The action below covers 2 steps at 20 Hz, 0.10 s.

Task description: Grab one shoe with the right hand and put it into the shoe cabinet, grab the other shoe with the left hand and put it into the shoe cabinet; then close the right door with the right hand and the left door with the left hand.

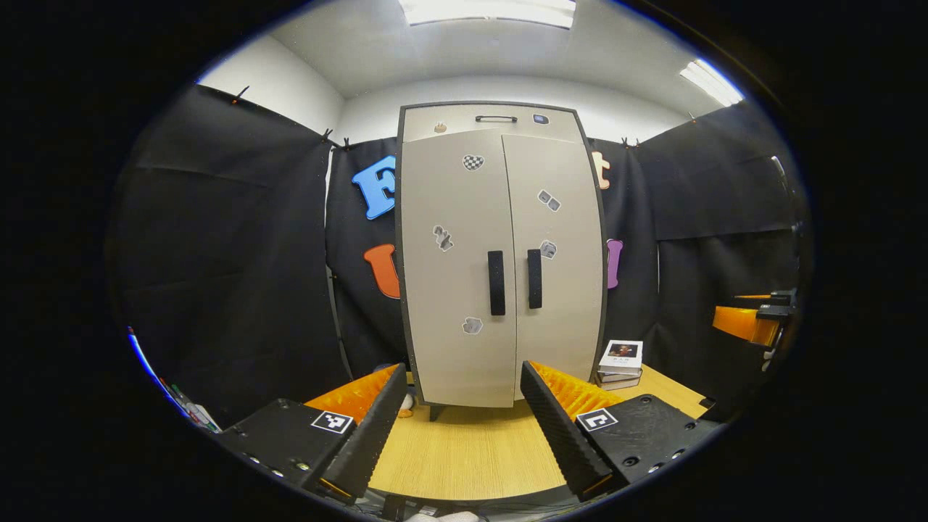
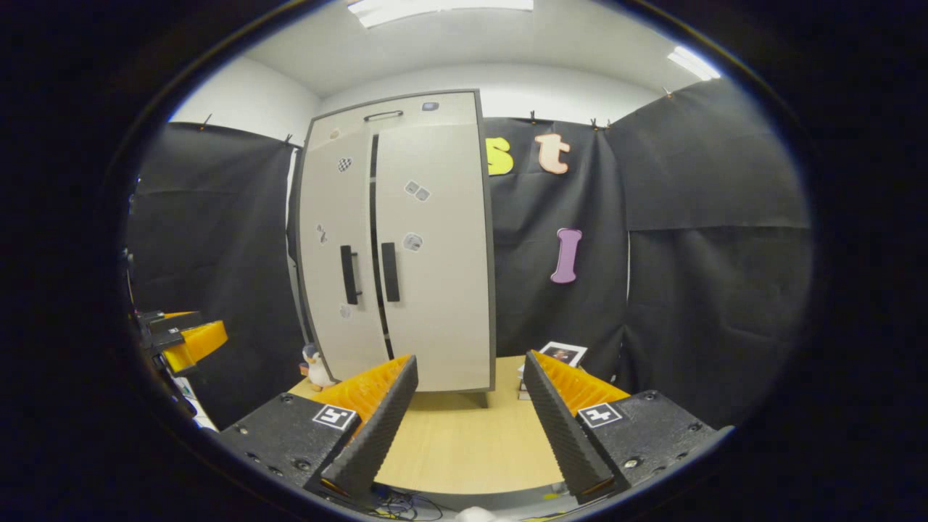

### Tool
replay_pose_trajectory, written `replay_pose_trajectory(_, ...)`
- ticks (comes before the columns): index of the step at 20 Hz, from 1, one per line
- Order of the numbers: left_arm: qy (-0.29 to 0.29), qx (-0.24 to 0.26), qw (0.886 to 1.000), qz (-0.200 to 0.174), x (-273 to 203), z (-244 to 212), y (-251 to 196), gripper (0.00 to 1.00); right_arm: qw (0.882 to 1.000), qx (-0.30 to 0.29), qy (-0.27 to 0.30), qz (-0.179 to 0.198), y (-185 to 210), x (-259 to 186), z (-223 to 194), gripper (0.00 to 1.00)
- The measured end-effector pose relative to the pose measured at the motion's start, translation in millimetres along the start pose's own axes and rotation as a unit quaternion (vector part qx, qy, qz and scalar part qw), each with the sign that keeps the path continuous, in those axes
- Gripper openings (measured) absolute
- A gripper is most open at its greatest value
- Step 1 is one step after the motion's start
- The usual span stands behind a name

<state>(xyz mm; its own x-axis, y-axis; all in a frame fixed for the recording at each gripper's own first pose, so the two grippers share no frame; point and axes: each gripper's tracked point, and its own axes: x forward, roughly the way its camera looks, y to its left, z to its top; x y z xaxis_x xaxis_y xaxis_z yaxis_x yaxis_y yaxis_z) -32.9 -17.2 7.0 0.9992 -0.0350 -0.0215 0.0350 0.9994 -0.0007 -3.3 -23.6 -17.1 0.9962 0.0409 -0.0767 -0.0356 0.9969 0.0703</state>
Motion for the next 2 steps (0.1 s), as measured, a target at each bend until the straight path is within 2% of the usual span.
replay_pose_trajectory(2,0.002,0.002,1.0,0.001,-0.1,-0.8,0.8,0.96,1.0,-0.001,0.002,0.003,2.5,1.1,-1.0,0.96)
